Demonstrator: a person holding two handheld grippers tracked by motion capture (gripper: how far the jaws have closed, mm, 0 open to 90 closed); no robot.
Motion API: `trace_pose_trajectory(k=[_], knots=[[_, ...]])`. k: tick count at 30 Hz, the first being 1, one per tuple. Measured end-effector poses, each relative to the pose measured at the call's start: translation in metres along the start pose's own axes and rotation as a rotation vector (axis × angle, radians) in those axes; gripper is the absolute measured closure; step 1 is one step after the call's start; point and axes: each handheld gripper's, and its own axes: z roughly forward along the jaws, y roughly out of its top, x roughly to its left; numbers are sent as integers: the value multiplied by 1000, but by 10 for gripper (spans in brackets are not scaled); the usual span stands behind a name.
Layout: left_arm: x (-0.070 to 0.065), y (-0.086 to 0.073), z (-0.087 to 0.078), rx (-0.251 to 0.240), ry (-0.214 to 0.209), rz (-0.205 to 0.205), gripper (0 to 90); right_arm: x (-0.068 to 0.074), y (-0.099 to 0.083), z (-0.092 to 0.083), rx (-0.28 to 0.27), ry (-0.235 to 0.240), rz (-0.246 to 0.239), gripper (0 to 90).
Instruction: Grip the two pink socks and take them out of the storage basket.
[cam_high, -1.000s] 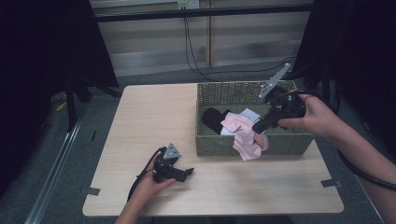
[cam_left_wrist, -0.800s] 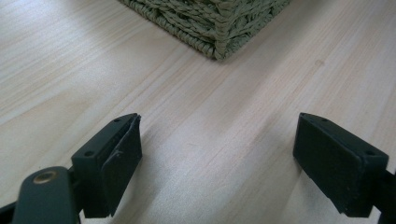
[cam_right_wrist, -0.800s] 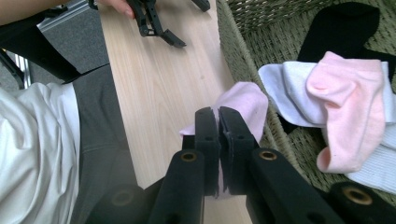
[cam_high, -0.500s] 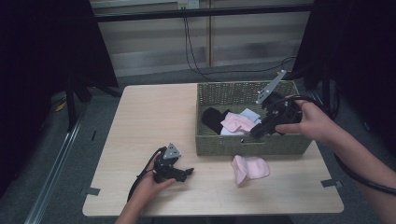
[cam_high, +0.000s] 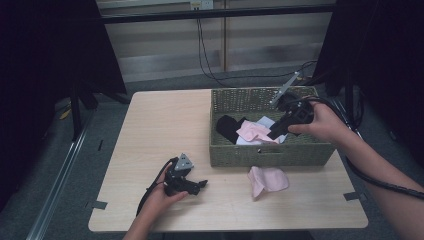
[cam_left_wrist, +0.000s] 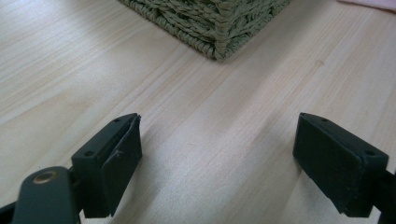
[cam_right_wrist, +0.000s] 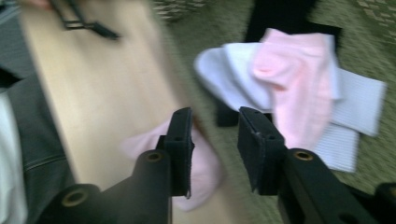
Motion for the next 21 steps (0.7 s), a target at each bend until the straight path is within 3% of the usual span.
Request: trace_pose_trajectory(k=[7,13,21], knots=[[0,0,0,0,0,-1,150,-23,0,20,14,-32,65,587],[0,0,0,0,0,0,150,-36,3,38,45,-58,84,560],[0,0,0,-1,-3,-3,150,-54,1,66,65,-53,149,537]])
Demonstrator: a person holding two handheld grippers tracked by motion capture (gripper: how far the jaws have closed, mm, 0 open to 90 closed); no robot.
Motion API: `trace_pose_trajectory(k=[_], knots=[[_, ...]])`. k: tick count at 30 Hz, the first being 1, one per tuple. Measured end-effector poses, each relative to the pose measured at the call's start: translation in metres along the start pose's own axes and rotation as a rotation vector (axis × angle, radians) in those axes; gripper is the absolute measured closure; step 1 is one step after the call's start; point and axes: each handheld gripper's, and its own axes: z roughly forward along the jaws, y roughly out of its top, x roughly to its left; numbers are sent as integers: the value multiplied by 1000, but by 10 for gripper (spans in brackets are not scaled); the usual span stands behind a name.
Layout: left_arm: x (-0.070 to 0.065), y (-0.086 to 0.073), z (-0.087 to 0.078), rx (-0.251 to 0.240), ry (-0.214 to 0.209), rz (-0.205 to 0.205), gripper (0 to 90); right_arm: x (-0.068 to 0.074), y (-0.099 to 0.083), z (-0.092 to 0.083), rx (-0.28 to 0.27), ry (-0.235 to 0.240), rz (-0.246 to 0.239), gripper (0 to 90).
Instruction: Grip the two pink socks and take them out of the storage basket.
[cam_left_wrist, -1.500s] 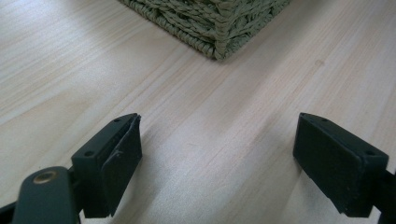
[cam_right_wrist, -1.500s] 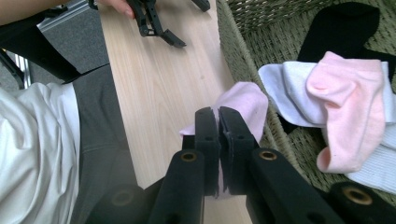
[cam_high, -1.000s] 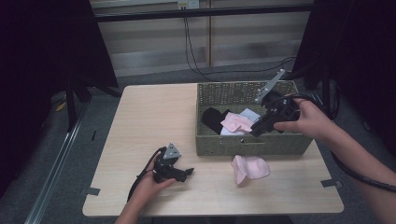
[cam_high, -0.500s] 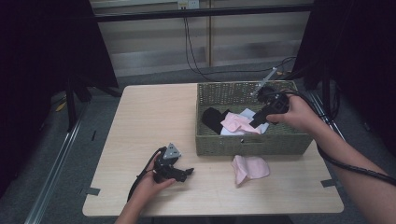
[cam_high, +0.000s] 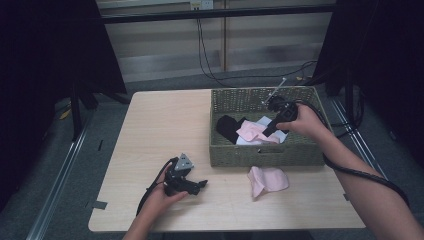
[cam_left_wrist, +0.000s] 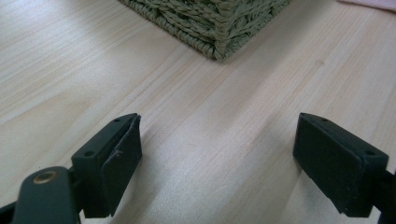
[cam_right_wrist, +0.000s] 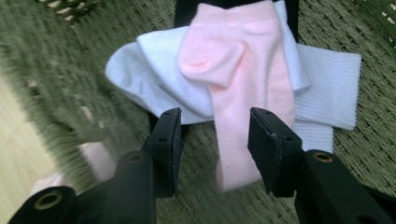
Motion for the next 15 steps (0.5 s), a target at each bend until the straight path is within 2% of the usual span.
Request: trace_pose_trajectory(k=[10,12,15], knots=[[0,0,0,-1,-5,-5,150,-16,5,29,19,-27,47,498],[0,0,0,-1,-5,-6,150,-17,6,31,22,-24,51,487],[0,0,0,0,-5,-5,150,-19,11,43,25,-32,61,468]])
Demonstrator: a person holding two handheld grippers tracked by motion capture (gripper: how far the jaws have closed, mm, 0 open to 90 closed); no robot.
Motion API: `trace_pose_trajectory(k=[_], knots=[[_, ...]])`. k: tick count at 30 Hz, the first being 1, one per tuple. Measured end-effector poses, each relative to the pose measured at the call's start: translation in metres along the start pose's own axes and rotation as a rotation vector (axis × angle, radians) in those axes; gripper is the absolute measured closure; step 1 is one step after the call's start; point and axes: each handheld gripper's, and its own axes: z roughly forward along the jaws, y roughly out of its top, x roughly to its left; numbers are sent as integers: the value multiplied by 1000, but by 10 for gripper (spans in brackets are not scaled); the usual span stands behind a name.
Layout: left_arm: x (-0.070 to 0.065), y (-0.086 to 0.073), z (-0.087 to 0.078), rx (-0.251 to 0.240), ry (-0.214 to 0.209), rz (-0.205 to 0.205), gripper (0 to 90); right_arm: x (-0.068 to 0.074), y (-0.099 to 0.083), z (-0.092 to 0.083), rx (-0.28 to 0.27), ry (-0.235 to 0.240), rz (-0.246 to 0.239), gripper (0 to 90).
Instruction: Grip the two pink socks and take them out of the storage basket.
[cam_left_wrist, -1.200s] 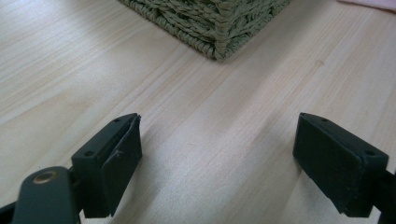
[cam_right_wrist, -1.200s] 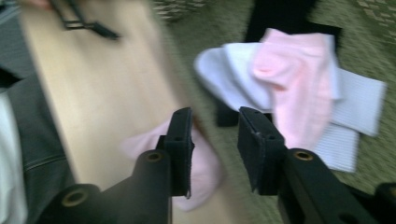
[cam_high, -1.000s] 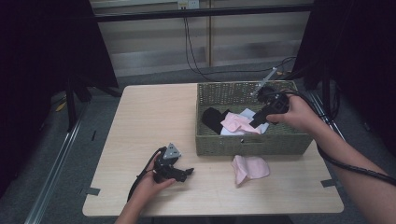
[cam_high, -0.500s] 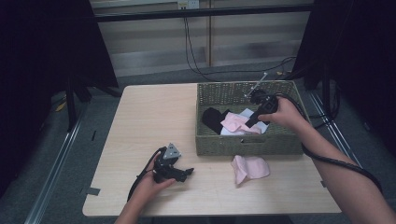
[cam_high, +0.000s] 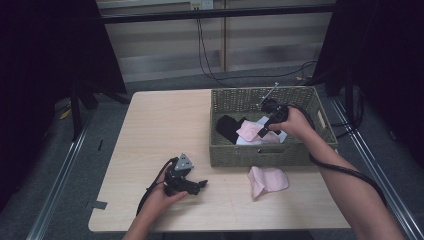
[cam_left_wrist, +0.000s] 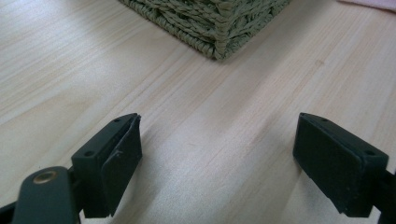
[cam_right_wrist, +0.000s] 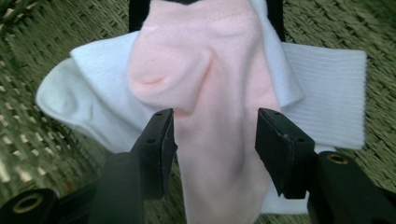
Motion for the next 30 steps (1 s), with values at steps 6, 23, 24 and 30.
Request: trace_pose_trajectory(k=[6,23,24,30], knots=[[0,0,0,-1,0,0,150,-3,4,14,20,-16,-1,573],[0,0,0,0,7,7,150,2,6,-31,0,53,-8,874],[1,0,0,0,7,8,150,4,7,-39,1,52,-16,874],[0,0,0,1,6,7,150,8,9,-62,-22,62,-38,874]])
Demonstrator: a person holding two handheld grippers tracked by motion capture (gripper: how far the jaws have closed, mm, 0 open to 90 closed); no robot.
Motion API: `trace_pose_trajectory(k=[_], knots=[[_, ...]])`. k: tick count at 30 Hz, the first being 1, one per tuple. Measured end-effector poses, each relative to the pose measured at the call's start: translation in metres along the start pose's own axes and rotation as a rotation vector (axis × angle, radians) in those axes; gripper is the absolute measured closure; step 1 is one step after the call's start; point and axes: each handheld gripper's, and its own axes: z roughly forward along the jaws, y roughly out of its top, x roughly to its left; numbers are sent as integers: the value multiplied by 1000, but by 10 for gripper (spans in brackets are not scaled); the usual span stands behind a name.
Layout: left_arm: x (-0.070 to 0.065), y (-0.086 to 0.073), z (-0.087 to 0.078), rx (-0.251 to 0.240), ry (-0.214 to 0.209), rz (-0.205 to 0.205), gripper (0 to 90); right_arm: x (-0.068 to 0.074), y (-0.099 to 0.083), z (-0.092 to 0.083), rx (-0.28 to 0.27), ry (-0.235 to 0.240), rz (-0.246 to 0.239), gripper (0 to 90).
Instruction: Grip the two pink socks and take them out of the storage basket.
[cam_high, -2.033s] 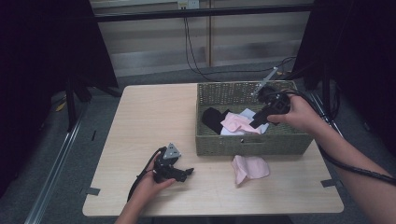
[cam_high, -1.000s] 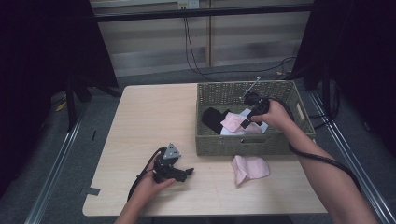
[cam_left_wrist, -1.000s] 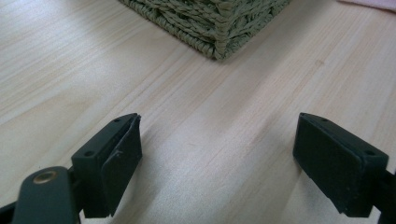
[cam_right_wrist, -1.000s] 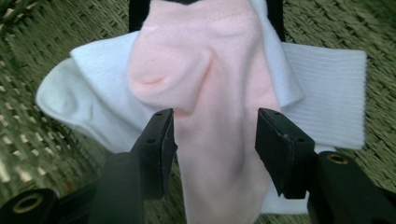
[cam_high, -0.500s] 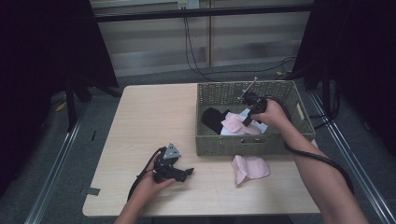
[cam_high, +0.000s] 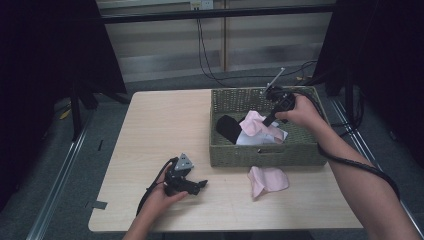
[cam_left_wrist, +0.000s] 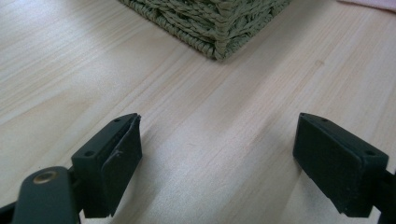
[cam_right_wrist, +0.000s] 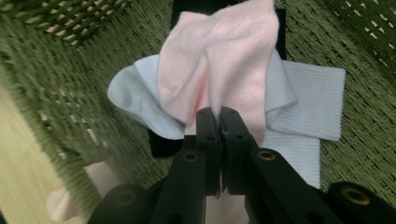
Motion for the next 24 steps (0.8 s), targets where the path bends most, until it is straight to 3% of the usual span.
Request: trace_pose_trajectory(k=[9,16,24], knots=[[0,0,0,4,-2,1,150,5,-1,-25,-19,1,0,874],[0,0,0,3,-2,1,150,13,-5,-46,-22,-1,-27,874],[0,0,0,4,-1,1,150,23,-9,-58,-26,4,-67,874]])
